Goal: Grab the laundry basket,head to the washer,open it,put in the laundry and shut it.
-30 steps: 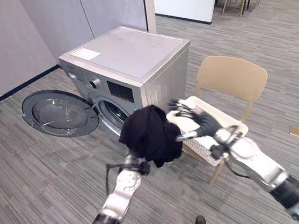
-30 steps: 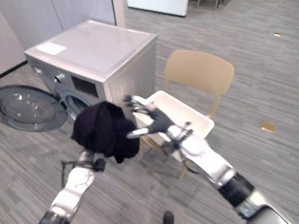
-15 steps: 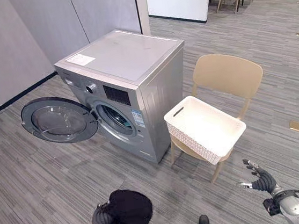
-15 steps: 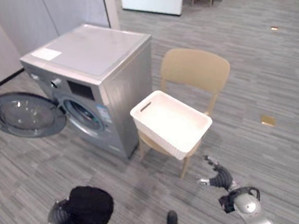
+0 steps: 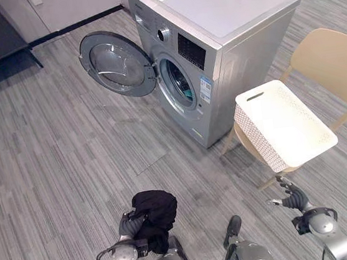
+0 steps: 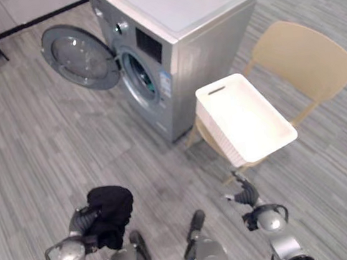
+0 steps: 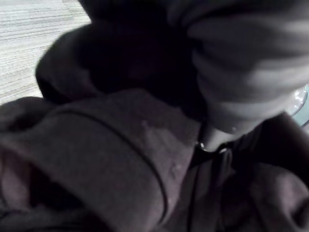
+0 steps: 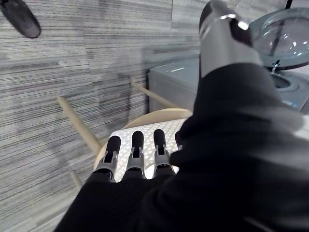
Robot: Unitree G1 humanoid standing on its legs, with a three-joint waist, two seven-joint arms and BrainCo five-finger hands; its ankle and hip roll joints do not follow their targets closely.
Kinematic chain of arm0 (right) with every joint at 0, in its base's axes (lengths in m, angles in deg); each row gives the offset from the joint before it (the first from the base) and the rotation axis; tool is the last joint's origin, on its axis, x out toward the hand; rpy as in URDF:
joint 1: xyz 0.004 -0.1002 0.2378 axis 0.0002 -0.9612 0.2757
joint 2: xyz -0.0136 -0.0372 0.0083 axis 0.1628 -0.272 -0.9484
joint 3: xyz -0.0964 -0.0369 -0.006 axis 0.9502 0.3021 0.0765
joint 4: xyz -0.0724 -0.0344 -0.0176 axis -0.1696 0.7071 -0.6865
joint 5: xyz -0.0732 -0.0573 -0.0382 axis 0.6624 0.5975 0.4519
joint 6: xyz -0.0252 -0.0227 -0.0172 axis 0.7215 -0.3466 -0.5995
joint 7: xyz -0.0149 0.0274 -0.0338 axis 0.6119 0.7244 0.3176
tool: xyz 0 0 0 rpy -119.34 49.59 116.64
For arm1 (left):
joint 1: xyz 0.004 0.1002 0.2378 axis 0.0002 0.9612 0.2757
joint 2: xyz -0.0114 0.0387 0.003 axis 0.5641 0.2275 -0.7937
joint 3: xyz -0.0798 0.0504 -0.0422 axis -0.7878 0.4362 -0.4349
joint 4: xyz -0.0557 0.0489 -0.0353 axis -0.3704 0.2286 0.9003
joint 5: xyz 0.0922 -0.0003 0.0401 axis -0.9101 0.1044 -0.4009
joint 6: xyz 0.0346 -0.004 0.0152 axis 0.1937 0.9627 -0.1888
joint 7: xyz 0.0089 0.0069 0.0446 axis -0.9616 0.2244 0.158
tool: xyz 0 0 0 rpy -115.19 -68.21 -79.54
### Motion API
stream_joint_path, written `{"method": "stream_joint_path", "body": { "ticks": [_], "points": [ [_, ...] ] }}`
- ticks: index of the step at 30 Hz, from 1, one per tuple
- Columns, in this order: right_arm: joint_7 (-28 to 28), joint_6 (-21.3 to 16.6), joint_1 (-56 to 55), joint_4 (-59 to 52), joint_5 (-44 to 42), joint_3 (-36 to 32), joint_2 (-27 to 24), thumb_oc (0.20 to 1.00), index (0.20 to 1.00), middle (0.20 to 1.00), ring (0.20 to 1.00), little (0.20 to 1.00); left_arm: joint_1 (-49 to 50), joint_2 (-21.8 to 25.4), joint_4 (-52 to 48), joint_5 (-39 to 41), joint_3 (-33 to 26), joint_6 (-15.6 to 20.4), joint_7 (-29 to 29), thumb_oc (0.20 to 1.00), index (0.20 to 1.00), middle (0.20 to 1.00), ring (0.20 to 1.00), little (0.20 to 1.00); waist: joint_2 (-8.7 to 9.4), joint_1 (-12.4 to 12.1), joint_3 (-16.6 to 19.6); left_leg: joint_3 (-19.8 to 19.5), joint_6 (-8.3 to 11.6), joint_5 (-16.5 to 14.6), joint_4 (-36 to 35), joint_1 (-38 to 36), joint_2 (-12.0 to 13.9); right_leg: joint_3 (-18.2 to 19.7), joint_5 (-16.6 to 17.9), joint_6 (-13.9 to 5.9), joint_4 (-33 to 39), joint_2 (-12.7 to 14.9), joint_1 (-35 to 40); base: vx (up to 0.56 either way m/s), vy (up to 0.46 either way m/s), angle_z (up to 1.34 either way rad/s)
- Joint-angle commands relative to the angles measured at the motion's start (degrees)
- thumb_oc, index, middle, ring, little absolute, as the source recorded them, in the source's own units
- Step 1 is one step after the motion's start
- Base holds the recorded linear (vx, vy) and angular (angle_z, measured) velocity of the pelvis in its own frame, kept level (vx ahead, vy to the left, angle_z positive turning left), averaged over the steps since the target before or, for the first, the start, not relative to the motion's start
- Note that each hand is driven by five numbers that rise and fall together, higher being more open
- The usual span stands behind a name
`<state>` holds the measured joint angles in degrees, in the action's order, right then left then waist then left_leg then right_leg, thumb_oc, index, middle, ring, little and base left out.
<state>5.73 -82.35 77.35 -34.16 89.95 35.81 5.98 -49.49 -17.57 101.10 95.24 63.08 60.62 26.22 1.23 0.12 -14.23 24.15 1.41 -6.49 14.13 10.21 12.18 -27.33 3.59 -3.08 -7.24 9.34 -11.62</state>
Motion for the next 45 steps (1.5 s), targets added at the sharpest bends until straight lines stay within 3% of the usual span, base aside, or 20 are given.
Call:
{"method": "stream_joint_path", "body": {
  "ticks": [1, 3, 5, 6, 9, 14, 18, 20, 23, 24, 25, 28, 30, 31, 32, 33, 35, 39, 42, 45],
  "points": [
    [0.85, -0.74, 0.65, -0.89, 1.52, -0.37, 2.02, 1.000, 1.000, 1.000, 1.000, 1.000, 0.28, 5.46, -4.21, 0.47, -1.29, 2.59, -0.85, 0.200, 0.200, 0.200, 0.200, 0.200, 3.99, -0.90, 2.51, -2.01, 0.17, 1.23, -4.24, -1.76, -5.58, 1.51, -6.80, -4.14, 5.45, 1.11, 13.08, 0.08, 0.125, 0.51],
    [0.81, -0.94, 1.44, -0.91, 1.29, 0.40, 2.79, 1.000, 1.000, 1.000, 1.000, 1.000, -0.15, 6.36, -5.03, -0.65, -0.96, 2.55, -0.90, 0.200, 0.200, 0.200, 0.200, 0.200, 4.77, -1.70, 2.08, -3.42, -0.75, 0.41, -4.78, -1.93, -6.88, 2.78, -7.81, -4.36, 2.23, 1.83, 12.39, 0.15, 0.141, 0.62],
    [0.75, -1.17, 2.13, -1.33, 0.49, 0.88, 3.34, 1.000, 1.000, 1.000, 1.000, 1.000, -1.69, 7.22, -5.18, -0.61, -0.12, 2.69, -1.28, 0.200, 0.200, 0.200, 0.200, 0.200, 5.29, -1.01, 1.36, -6.44, -1.64, -0.40, -5.53, -2.30, -8.72, 9.49, -8.84, -4.24, -1.41, 0.13, 9.58, 0.23, 0.155, 0.43],
    [0.67, -1.26, 3.21, -1.36, -0.22, 1.53, 3.48, 1.000, 1.000, 1.000, 1.000, 1.000, -2.53, 7.27, -5.57, 0.01, 0.09, 2.84, -1.58, 0.200, 0.200, 0.200, 0.200, 0.200, 4.94, -0.40, 1.18, -8.88, -2.52, -1.15, -6.57, -3.01, -10.22, 16.24, -9.79, -4.22, -4.04, -2.40, 6.29, 0.22, 0.170, 1.12],
    [0.65, -1.41, 3.78, -1.64, -0.51, 1.99, 3.59, 1.000, 1.000, 1.000, 1.000, 1.000, -2.96, 7.26, -5.66, -0.18, 0.55, 2.95, -1.58, 0.200, 0.200, 0.200, 0.200, 0.200, 4.41, -0.09, 0.38, -10.08, -3.44, 0.00, -7.89, -3.70, -11.08, 18.97, -8.33, -3.15, -6.38, -4.42, 1.98, 0.12, 0.096, 0.74],
    [0.09, -1.46, 3.23, -2.06, -0.54, 2.58, 3.39, 1.000, 1.000, 1.000, 1.000, 1.000, -3.20, 6.72, -5.72, -0.97, 1.27, 2.71, -1.28, 0.200, 0.200, 0.200, 0.200, 0.200, 3.55, 1.52, -1.40, -15.22, -4.03, -1.78, -10.45, -9.12, -13.79, 20.17, -4.17, -3.76, -3.78, -6.55, -5.04, 0.27, 0.036, 0.34],
    [-0.44, -1.23, 2.06, -1.92, 0.10, 2.13, 3.19, 1.000, 1.000, 1.000, 1.000, 1.000, -3.66, 6.01, -5.77, -1.70, 1.78, 2.69, -0.80, 0.200, 0.200, 0.200, 0.200, 0.200, 3.39, 2.86, -1.68, -19.34, -3.61, -3.80, -10.70, -13.02, -15.56, 17.35, -0.92, -5.11, 1.02, -6.14, -7.55, 0.34, -0.058, 0.75],
    [-0.55, -1.47, 0.77, -1.99, -0.17, 1.51, 3.07, 1.000, 1.000, 1.000, 1.000, 1.000, -3.44, 5.71, -6.02, -2.45, 2.52, 2.85, -0.33, 0.200, 0.200, 0.200, 0.200, 0.200, 3.49, 3.37, -1.20, -21.14, -2.93, -5.26, -9.86, -14.66, -16.19, 17.39, -0.75, -4.51, 2.34, -5.46, -5.56, 0.33, -0.112, 1.00],
    [-0.63, -1.69, -0.08, -0.77, 0.01, 0.85, 2.56, 1.000, 1.000, 1.000, 1.000, 1.000, -3.07, 5.05, -5.62, -2.82, 3.08, 2.85, 0.19, 0.200, 0.200, 0.200, 0.200, 0.200, 2.68, 4.51, 0.13, -21.57, -0.34, -5.25, -7.03, -15.78, -14.79, 17.25, -1.10, -3.24, 2.12, -5.63, -2.85, 0.34, -0.182, 0.81],
    [-0.90, -1.59, -0.42, -0.72, -0.11, 0.61, 2.22, 1.000, 1.000, 1.000, 1.000, 1.000, -2.46, 4.97, -5.56, -2.88, 3.13, 2.83, 0.52, 0.200, 0.200, 0.200, 0.200, 0.200, 2.34, 5.26, 1.01, -19.51, 2.12, -1.43, -0.23, -14.45, -12.51, 16.30, -1.95, -2.07, 2.71, -6.02, 0.15, 0.37, -0.204, 0.93],
    [-0.98, -1.69, -0.21, -0.46, -0.47, 0.76, 1.98, 1.000, 1.000, 1.000, 1.000, 1.000, -2.57, 4.76, -5.41, -2.71, 3.17, 2.88, 0.46, 0.200, 0.200, 0.200, 0.200, 0.200, 2.50, 5.28, 1.04, -18.47, 2.87, 0.87, 3.75, -13.13, -11.55, 16.33, -2.57, -1.45, 3.36, -6.41, 1.80, 0.34, -0.184, 0.72],
    [-0.67, -1.47, 0.22, 0.73, -0.40, 0.84, 1.54, 1.000, 1.000, 1.000, 1.000, 1.000, -3.14, 4.24, -4.37, -2.74, 3.55, 2.82, 0.29, 0.200, 0.200, 0.200, 0.200, 0.200, 3.60, 5.13, 0.84, -14.63, 2.41, 2.39, 8.61, -8.92, -9.10, 15.98, -4.04, -0.67, 4.25, -5.72, 4.44, 0.20, -0.095, 0.10],
    [0.00, -1.22, 0.56, 1.51, -0.44, 0.31, 1.04, 1.000, 1.000, 1.000, 1.000, 1.000, -3.57, 4.56, -3.83, -3.16, 4.01, 2.62, 0.33, 0.200, 0.200, 0.200, 0.200, 0.200, 4.89, 4.15, 0.85, -12.40, 0.60, -0.76, 3.26, -3.29, -7.83, 17.11, -5.52, -1.31, 5.36, -5.03, 7.66, 0.40, -0.001, -0.36],
    [0.26, -1.17, 0.35, 1.82, -0.29, 0.08, 0.95, 1.000, 1.000, 1.000, 1.000, 1.000, -3.56, 4.94, -3.84, -3.63, 4.07, 2.51, 0.27, 0.200, 0.200, 0.200, 0.200, 0.200, 4.50, 3.73, 0.99, -13.03, 1.73, 3.36, -2.35, -1.12, -7.18, 17.62, -6.65, -1.39, 5.93, -5.40, 9.24, 0.35, 0.043, -0.51],
    [0.26, -1.18, 0.34, 1.82, -0.29, 0.08, 0.95, 1.000, 1.000, 1.000, 1.000, 1.000, -3.55, 4.94, -3.84, -3.63, 4.08, 2.51, 0.26, 0.200, 0.200, 0.200, 0.200, 0.200, 4.54, 3.74, 0.98, -13.02, 1.73, 3.48, -2.55, -1.25, -7.24, 17.61, -6.67, -1.39, 5.93, -5.36, 9.27, 0.28, 0.055, -0.49],
    [0.68, -1.11, 0.52, 2.44, -0.26, 0.08, 0.94, 1.000, 1.000, 1.000, 1.000, 1.000, -3.74, 5.02, -3.81, -3.66, 4.06, 2.40, -0.04, 0.200, 0.200, 0.200, 0.200, 0.200, 4.25, 3.27, 0.88, -13.92, 2.67, 7.45, -5.38, 1.15, -6.77, 18.09, -7.45, -1.17, 6.01, -5.81, 10.29, 0.19, 0.041, -0.30],
    [0.92, -0.94, 0.42, 3.16, -0.03, 0.13, 1.21, 1.000, 1.000, 1.000, 1.000, 1.000, -3.89, 5.32, -3.72, -3.51, 4.31, 2.23, -0.10, 0.200, 0.200, 0.200, 0.200, 0.200, 3.84, 2.46, 0.77, -15.88, 3.67, 11.38, -10.02, 3.15, -5.78, 19.13, -8.98, -1.05, 5.58, -6.36, 11.69, 0.31, 0.101, -0.10],
    [1.31, -0.62, 0.02, 4.27, 0.90, -0.13, 1.53, 1.000, 1.000, 1.000, 1.000, 1.000, -3.78, 5.25, -3.88, -3.43, 4.65, 2.02, -0.16, 0.200, 0.200, 0.200, 0.200, 0.200, 3.27, 1.70, 1.45, -17.62, 4.64, 14.41, -13.25, 6.00, -4.45, 21.89, -12.12, -1.61, 4.62, -5.96, 15.68, 0.40, 0.209, -0.29],
    [1.08, -0.36, -0.07, 3.98, 2.12, -0.29, 2.05, 1.000, 1.000, 1.000, 1.000, 1.000, -3.34, 5.41, -4.06, -3.39, 4.92, 1.87, 0.39, 0.200, 0.200, 0.200, 0.200, 0.200, 3.12, 1.39, 2.59, -17.95, 4.09, 13.14, -10.89, 5.61, -4.94, 23.63, -13.74, -2.54, 3.10, -4.28, 17.58, 0.45, 0.321, -0.71],
    [0.65, -0.17, 1.07, 3.13, 1.33, -0.35, 4.06, 1.000, 1.000, 1.000, 1.000, 1.000, -3.81, 7.42, -5.03, -4.03, 5.24, 1.28, 1.12, 0.200, 0.200, 0.200, 0.200, 0.200, 5.06, 1.70, 3.17, -14.78, 1.03, 6.43, -2.15, 5.62, -6.46, 26.94, -11.59, -4.19, -3.97, -0.23, 15.32, 0.42, 0.364, -0.57]
  ]
}}
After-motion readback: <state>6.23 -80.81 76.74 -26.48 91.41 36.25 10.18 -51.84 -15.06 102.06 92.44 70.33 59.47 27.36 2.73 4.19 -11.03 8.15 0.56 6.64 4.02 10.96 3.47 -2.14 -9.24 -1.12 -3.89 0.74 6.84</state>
